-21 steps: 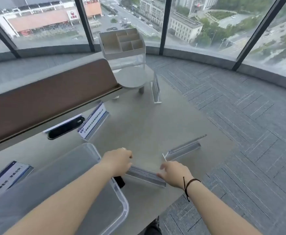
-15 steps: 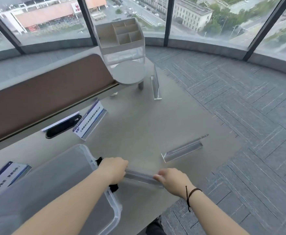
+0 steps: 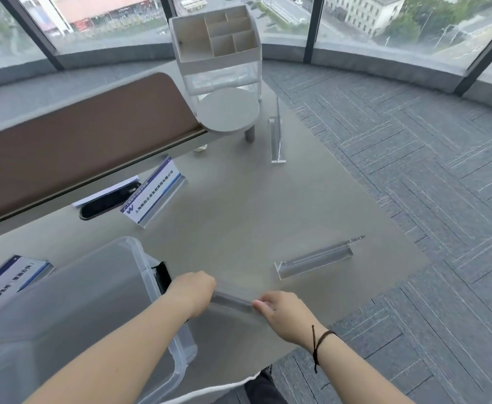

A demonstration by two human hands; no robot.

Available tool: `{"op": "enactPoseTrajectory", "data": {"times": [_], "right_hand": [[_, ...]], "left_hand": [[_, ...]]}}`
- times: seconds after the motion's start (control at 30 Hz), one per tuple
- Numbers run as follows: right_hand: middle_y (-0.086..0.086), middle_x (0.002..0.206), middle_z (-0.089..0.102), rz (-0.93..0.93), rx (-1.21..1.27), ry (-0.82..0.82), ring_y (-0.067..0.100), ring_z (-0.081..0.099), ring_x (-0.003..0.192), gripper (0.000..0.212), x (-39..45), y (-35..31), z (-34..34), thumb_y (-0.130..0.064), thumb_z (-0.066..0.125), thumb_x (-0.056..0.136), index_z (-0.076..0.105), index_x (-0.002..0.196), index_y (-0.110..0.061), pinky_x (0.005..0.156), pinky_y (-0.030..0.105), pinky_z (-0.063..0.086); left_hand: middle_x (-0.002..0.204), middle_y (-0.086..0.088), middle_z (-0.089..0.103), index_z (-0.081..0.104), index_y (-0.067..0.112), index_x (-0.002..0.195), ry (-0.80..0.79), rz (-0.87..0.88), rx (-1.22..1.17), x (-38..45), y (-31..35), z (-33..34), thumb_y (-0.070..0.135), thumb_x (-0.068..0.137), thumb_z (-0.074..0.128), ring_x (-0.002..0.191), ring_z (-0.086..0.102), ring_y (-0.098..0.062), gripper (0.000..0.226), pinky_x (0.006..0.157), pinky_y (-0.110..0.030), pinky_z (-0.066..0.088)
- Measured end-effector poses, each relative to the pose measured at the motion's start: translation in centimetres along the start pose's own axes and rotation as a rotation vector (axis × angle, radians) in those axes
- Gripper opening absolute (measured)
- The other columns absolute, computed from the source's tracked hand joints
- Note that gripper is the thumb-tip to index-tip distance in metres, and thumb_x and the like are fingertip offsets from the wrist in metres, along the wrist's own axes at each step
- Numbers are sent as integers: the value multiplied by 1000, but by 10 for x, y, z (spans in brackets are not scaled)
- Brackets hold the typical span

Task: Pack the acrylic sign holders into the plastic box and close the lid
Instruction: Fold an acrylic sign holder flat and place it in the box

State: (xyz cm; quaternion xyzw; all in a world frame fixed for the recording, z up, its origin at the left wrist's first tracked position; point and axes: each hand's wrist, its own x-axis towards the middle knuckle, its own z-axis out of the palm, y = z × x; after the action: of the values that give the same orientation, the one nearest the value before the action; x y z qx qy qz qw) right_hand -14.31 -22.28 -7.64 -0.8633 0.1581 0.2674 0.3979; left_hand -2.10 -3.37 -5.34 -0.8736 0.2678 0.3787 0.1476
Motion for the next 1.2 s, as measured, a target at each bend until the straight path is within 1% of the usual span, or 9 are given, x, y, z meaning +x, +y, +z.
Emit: {"op": "enactPoseTrajectory", "data": {"times": [0.17, 0.33, 0.43, 0.6, 0.73, 0.83, 0.93, 1.1, 1.2], "right_hand": [[-1, 121, 60, -49, -216, -19, 23, 57, 114, 56, -6, -2, 5, -67, 52, 84, 57, 124, -28, 95, 35, 45], [-2, 120, 61, -107, -343, 53, 23, 57, 111, 41, -18, -7, 0, -52, 47, 95, 55, 125, -27, 88, 34, 43], [-5, 113, 63, -187, -375, 132, 22, 59, 104, 34, -26, -29, -11, -49, 44, 97, 56, 121, -28, 76, 32, 42], [-4, 107, 65, -323, -446, 242, 24, 61, 100, 27, -47, -98, -33, -47, 44, 97, 56, 115, -32, 73, 35, 44], [-3, 85, 58, -441, -510, 232, 27, 57, 86, 23, -65, -155, -42, -47, 43, 96, 41, 84, -28, 62, 34, 33], [-2, 78, 55, -514, -573, 204, 28, 54, 79, 30, -81, -200, -39, -47, 40, 97, 41, 81, -21, 61, 36, 37], [-1, 79, 60, -583, -603, 125, 27, 54, 76, 31, -90, -243, -15, -44, 38, 97, 47, 82, -19, 64, 37, 46], [0, 70, 49, -588, -632, -10, 29, 44, 70, 37, -70, -286, 71, -43, 39, 98, 45, 72, -17, 61, 34, 35], [4, 75, 55, -524, -612, -110, 32, 52, 73, 38, -46, -294, 129, -41, 39, 98, 42, 67, -19, 62, 34, 39]], "left_hand": [[95, -16, 61, 63, 7, 84, 66, 49, 32, -7, 9, -13, 0, 86, 45, 82, 57, -34, 19, 70, -37, 48], [94, -9, 56, 65, 11, 94, 180, 94, 158, -32, 12, -32, 2, 91, 46, 79, 46, -29, 21, 64, -34, 37], [90, -6, 49, 65, 12, 98, 270, 79, 128, -60, 1, -52, 4, 93, 43, 79, 40, -27, 24, 63, -34, 33], [98, -3, 53, 65, 16, 102, 421, 39, 83, -118, -38, -85, 6, 95, 41, 88, 49, -27, 27, 65, -33, 38], [91, 3, 50, 66, 23, 100, 492, 2, 46, -164, -80, -94, 13, 95, 46, 91, 55, -25, 22, 63, -31, 37], [96, 8, 60, 67, 30, 102, 558, -40, -34, -193, -120, -79, 18, 94, 50, 93, 61, -22, 23, 61, -30, 44], [99, 10, 61, 67, 36, 101, 551, -97, -172, -221, -165, -51, 28, 93, 51, 95, 60, -19, 20, 77, -38, 53], [114, 13, 62, 69, 41, 104, 530, -226, -388, -240, -226, 20, 41, 89, 59, 110, 58, -14, 18, 90, -37, 50], [133, 14, 55, 62, 42, 120, 547, -329, -514, -241, -252, 70, 49, 89, 57, 123, 50, -13, 31, 100, -37, 43]]}}
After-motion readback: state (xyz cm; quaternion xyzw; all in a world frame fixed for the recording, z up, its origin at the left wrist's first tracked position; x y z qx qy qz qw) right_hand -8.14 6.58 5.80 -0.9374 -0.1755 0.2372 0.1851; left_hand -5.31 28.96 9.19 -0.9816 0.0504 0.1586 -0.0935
